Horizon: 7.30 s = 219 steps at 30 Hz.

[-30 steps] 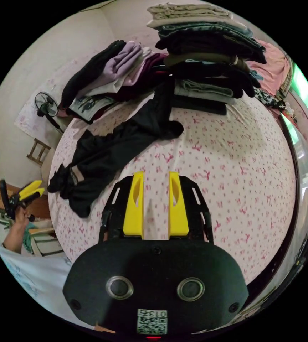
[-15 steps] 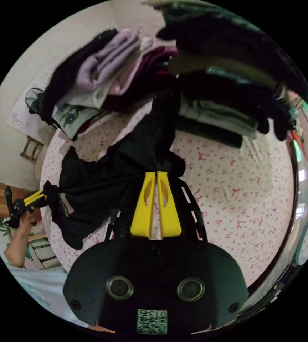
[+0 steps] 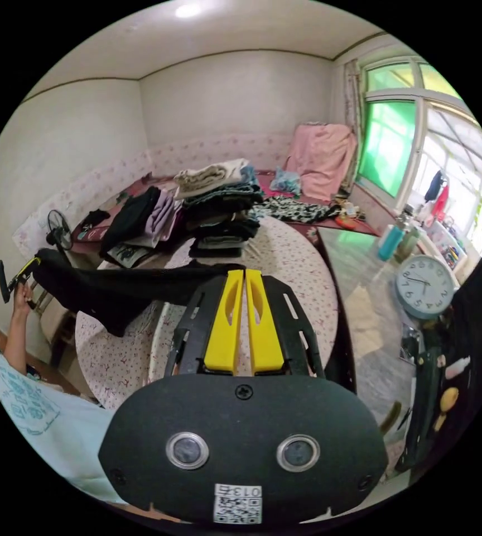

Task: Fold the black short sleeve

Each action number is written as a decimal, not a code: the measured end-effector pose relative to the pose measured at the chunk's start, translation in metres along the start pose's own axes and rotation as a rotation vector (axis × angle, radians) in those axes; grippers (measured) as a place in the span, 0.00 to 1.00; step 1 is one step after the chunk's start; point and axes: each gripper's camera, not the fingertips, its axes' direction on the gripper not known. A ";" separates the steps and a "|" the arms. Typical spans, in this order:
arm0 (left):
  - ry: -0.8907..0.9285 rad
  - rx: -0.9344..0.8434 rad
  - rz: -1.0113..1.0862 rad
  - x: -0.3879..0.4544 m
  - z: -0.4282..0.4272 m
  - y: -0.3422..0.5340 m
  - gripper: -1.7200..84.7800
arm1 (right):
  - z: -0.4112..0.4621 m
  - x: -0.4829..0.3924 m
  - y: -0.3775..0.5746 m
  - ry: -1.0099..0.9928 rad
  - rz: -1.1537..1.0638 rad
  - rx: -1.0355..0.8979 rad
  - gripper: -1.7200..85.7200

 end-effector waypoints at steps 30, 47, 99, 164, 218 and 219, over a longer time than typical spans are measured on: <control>-0.039 -0.618 -0.412 -0.112 0.244 0.070 0.12 | 0.208 0.072 0.018 -0.162 0.095 -0.489 0.12; -0.037 -0.737 -0.309 -0.110 0.309 0.064 0.18 | 0.146 0.078 0.001 -0.054 0.025 -0.384 0.02; 0.167 -0.467 -0.151 -0.042 0.018 0.107 0.02 | -0.074 0.105 0.247 0.034 0.245 -0.359 0.03; 0.112 -0.783 -0.036 0.062 0.036 0.316 0.12 | 0.098 -0.112 0.339 -0.284 -0.210 -0.520 0.06; 0.115 -0.868 0.120 0.125 0.097 0.319 0.02 | 0.138 -0.071 0.367 -0.097 -0.094 -0.640 0.02; 0.116 -0.894 0.128 0.127 0.100 0.323 0.02 | 0.135 -0.068 0.370 -0.095 -0.081 -0.607 0.02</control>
